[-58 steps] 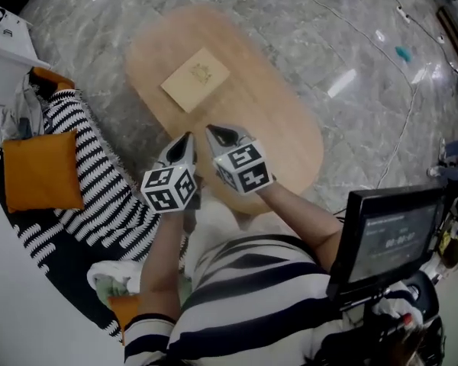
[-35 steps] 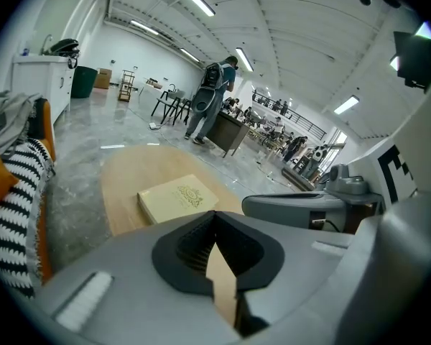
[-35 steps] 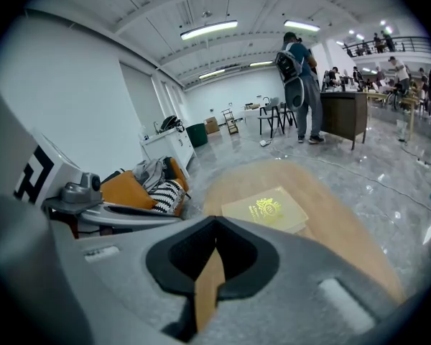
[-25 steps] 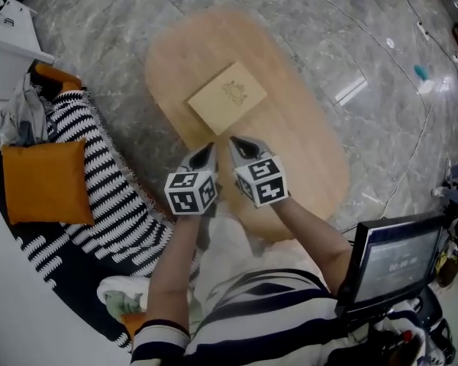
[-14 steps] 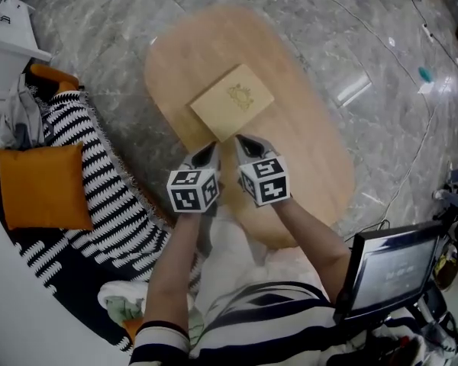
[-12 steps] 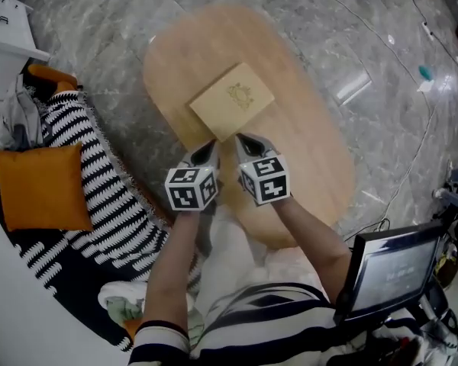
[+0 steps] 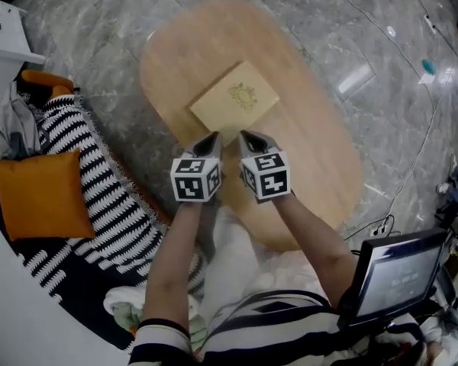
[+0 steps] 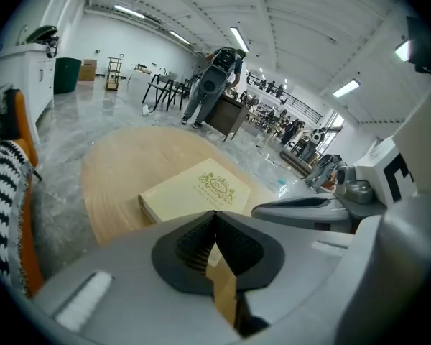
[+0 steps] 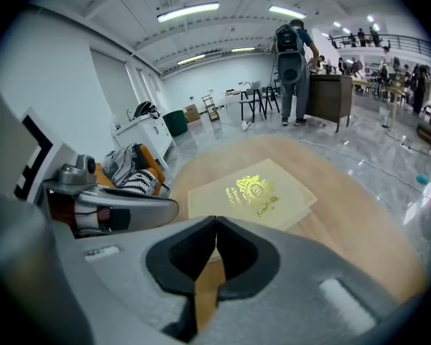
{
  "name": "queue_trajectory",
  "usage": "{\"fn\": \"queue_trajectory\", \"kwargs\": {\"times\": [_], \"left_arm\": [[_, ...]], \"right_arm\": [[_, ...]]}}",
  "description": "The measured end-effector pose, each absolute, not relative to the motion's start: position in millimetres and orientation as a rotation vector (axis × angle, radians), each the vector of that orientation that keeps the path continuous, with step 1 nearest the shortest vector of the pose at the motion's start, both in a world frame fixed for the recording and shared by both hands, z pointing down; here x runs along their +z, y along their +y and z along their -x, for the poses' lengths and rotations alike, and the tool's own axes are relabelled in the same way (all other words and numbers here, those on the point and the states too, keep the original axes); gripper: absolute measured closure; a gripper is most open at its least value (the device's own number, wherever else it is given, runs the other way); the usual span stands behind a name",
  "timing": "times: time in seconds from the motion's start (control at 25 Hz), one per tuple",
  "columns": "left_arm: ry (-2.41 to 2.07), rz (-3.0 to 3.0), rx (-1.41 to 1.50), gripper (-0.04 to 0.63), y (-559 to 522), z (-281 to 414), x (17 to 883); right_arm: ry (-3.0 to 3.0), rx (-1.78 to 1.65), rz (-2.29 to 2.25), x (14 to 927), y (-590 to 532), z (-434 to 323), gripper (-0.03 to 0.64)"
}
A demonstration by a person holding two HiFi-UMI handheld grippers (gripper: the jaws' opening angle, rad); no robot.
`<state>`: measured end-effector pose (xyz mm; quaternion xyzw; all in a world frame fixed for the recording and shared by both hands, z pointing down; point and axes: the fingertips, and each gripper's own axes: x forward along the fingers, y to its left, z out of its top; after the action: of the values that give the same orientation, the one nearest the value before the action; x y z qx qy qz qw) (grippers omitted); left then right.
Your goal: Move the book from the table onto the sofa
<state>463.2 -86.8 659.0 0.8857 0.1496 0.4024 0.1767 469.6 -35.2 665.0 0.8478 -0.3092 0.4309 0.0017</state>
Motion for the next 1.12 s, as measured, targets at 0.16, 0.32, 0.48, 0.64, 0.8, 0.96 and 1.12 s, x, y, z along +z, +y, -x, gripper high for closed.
{"fn": "queue_trajectory", "kwargs": {"times": [0.16, 0.32, 0.48, 0.64, 0.8, 0.96, 1.12], "left_arm": [[0.415, -2.519, 1.142, 0.594, -99.7, -477.1, 667.8], [0.457, -2.529, 1.16, 0.594, -106.7, -491.6, 674.6], [0.45, -2.613, 1.178, 0.587, -121.7, -512.1, 682.0], [0.473, -2.669, 1.178, 0.53, -133.8, -530.4, 687.7], [0.517, -2.721, 1.181, 0.472, -137.7, -551.8, 693.1], [0.58, -2.71, 1.174, 0.455, -134.6, -562.6, 697.4], [0.649, -2.66, 1.185, 0.341, -128.0, -568.0, 710.1]], "right_arm": [[-0.937, 1.382, -2.676, 676.2, -36.2, -473.3, 0.601], [-0.866, 1.408, -2.724, 684.7, -32.6, -479.7, 0.588], [-0.795, 1.445, -2.74, 694.4, -28.6, -485.7, 0.559], [-0.706, 1.483, -2.765, 703.4, -21.9, -489.9, 0.526], [-0.617, 1.521, -2.787, 710.2, -10.1, -494.7, 0.486], [-0.56, 1.573, -2.824, 717.6, -1.2, -496.9, 0.439], [-0.568, 1.628, -2.867, 722.2, -3.0, -497.5, 0.383]]}}
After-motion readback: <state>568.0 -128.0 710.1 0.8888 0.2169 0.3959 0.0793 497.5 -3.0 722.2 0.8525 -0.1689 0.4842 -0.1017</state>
